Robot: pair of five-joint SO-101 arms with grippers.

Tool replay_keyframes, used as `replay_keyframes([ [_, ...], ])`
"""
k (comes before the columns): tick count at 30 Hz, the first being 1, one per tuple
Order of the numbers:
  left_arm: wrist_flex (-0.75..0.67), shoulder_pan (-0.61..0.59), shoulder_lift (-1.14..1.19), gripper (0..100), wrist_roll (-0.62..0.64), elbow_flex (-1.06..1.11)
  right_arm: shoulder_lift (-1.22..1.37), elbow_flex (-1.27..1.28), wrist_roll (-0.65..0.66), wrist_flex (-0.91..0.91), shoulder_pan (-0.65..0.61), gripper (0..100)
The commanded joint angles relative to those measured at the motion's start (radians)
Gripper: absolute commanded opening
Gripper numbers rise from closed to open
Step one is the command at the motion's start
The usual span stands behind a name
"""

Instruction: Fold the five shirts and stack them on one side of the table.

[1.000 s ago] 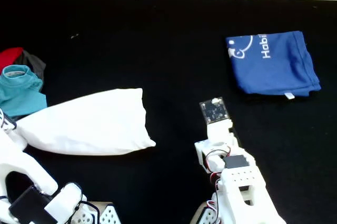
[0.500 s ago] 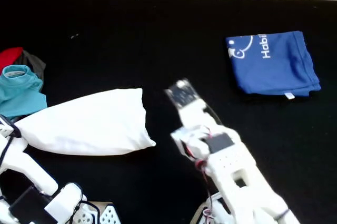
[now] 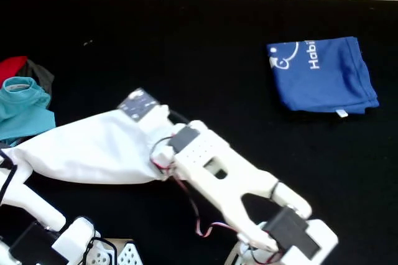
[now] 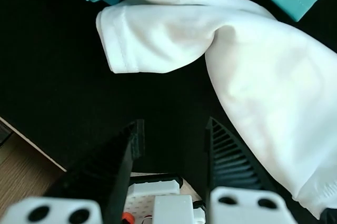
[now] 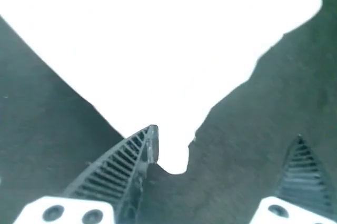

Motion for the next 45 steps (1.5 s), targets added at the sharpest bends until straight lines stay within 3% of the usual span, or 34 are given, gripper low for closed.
replay_keyframes([
  [1, 0.006, -0.010, -0.010, 20, -0.018, -0.031, 0.061, -0.088, -0.009, 0.004, -0.067, 36.8],
  [12, 0.012, -0.007, -0.010, 20, -0.015, -0.025, 0.456, -0.302, -0.003, 0.013, -0.035, 36.0],
  [14, 0.012, -0.008, -0.010, 20, -0.017, -0.025, 0.509, -0.329, -0.003, 0.028, -0.010, 29.3],
  [18, 0.012, -0.008, -0.010, 20, -0.017, -0.025, 0.526, -0.412, -0.003, 0.097, 0.028, 0.9],
  [24, 0.012, -0.007, -0.010, 20, -0.015, -0.025, 0.521, -0.499, -0.003, 0.208, 0.170, 0.8],
  [30, 0.014, 0.001, -0.010, 20, -0.014, -0.024, 0.521, -0.671, -0.002, 0.389, 0.433, 0.7],
  [37, 0.032, 0.038, -0.010, 20, -0.014, -0.022, 0.519, -0.845, 0.155, 0.521, 0.702, 0.7],
  [43, 0.110, 0.186, -0.012, 20, -0.014, 0.059, 0.521, -0.911, 0.196, 0.524, 0.779, 1.3],
  [45, 0.103, 0.222, -0.012, 20, -0.012, 0.101, 0.519, -0.935, 0.203, 0.545, 0.779, 5.7],
])
